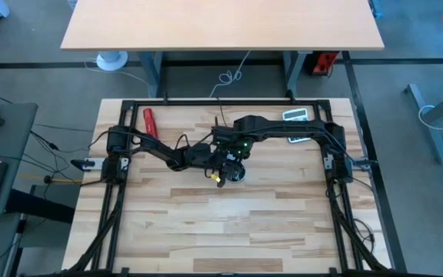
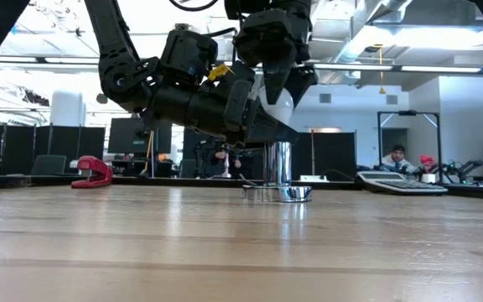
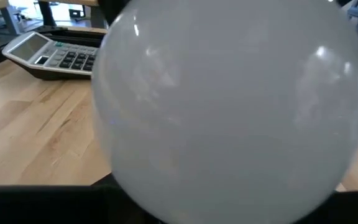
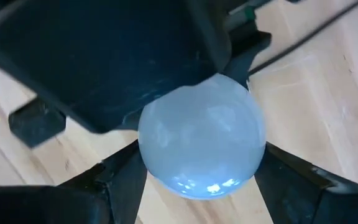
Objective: Screw lightbulb
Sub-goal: Insert the lightbulb into the silver lamp socket
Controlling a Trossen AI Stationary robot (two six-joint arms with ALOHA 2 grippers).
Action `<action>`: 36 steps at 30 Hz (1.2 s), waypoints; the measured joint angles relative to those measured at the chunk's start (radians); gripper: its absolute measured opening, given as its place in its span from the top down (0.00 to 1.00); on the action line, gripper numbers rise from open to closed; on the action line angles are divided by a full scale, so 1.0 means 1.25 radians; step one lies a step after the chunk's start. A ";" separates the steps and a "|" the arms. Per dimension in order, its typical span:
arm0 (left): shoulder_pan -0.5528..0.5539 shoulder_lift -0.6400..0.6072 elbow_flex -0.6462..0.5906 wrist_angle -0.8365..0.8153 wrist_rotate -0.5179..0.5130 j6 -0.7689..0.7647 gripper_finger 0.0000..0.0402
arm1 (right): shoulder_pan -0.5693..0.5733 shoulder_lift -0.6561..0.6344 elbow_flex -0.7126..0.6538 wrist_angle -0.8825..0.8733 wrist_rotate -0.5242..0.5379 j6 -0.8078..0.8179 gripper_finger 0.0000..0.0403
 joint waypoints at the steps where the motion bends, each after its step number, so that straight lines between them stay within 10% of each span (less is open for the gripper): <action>1: -0.001 0.000 0.000 0.000 -0.006 0.001 0.61 | 0.006 0.000 0.000 0.000 0.013 0.024 0.32; 17: -0.004 -0.001 0.000 -0.005 -0.011 -0.034 0.61 | 0.100 0.001 0.000 -0.006 0.199 0.460 0.32; 36: -0.004 -0.001 0.000 -0.012 -0.007 -0.006 0.61 | 0.132 0.004 -0.002 -0.029 0.239 0.691 0.28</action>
